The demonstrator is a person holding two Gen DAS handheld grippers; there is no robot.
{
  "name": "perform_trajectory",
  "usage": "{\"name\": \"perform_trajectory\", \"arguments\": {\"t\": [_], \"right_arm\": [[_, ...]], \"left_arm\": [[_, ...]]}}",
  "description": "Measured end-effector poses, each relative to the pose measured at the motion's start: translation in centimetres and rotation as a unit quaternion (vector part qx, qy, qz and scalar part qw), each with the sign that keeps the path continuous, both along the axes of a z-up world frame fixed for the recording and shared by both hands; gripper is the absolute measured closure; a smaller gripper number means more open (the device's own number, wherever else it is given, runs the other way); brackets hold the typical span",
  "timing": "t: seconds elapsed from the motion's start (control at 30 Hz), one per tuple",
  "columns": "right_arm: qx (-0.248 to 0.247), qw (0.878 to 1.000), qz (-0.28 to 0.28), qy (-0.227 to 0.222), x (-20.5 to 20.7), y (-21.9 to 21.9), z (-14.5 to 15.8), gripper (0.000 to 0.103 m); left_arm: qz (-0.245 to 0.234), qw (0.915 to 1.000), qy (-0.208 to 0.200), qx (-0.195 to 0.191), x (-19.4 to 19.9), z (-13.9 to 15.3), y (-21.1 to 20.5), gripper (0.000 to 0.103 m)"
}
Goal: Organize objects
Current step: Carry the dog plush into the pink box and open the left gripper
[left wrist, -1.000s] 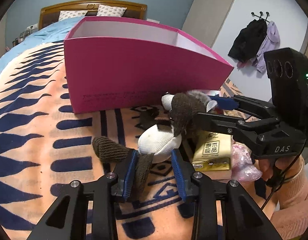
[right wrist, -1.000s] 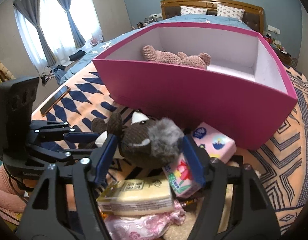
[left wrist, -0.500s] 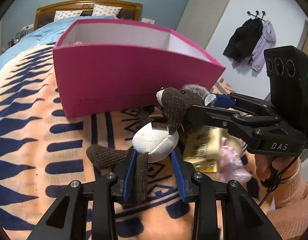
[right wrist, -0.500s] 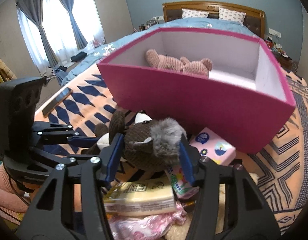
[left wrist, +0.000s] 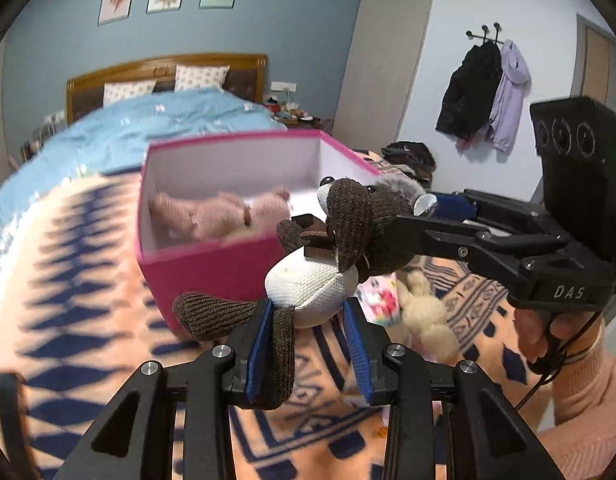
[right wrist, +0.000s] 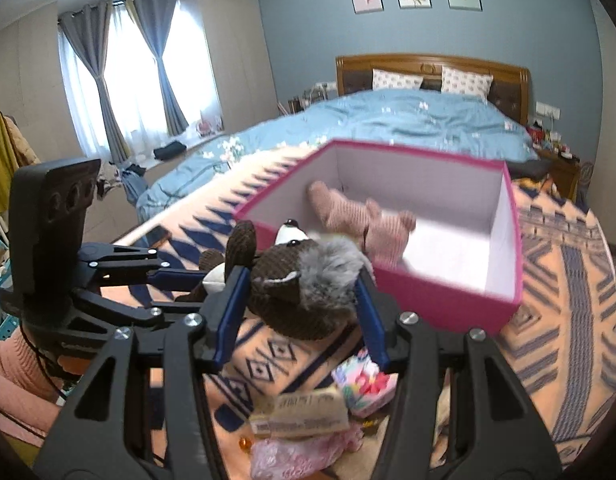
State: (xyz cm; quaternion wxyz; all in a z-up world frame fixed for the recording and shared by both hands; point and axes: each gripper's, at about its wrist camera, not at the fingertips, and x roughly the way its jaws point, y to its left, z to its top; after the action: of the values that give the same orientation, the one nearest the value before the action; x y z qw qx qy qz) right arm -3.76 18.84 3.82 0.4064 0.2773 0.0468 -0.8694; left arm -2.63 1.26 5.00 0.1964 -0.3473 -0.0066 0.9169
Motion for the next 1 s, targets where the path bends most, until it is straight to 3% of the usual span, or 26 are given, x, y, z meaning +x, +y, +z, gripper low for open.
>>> {"name": "perform_trajectory", "arguments": {"t": [0.13,0.23,0.43,0.7,1.0], "right_arm": [[-0.005,1.0,0.001,0.025,-1.2,-0.8,2.1,0.048],[-0.014,0.999,0.002,0.033,-2.8,-1.1,3.4,0.048],[-0.033,0.999,-0.001,0.02,-7.1,-2.0,4.7,0.048],[-0.033,0.999,-0.009,-0.029,-13.8,-4.0,3.6,0.048],[0.002,0.997,-0.025,-0.071,-18.8,-6.8,1.7,0.048]], "left_arm": [[0.007,0.9996,0.016,-0.023,-1.7,2.5,-0.6,0.067],[0.013,0.9995,0.023,-0.016,-2.5,3.3,-1.6,0.067],[0.031,0.9992,0.017,-0.019,-7.4,4.0,-2.6,0.067],[0.059,0.9975,-0.035,-0.015,-14.1,1.7,-4.1,0.067],[0.085,0.991,-0.099,-0.027,-19.5,-1.5,-5.0,0.066]]}}
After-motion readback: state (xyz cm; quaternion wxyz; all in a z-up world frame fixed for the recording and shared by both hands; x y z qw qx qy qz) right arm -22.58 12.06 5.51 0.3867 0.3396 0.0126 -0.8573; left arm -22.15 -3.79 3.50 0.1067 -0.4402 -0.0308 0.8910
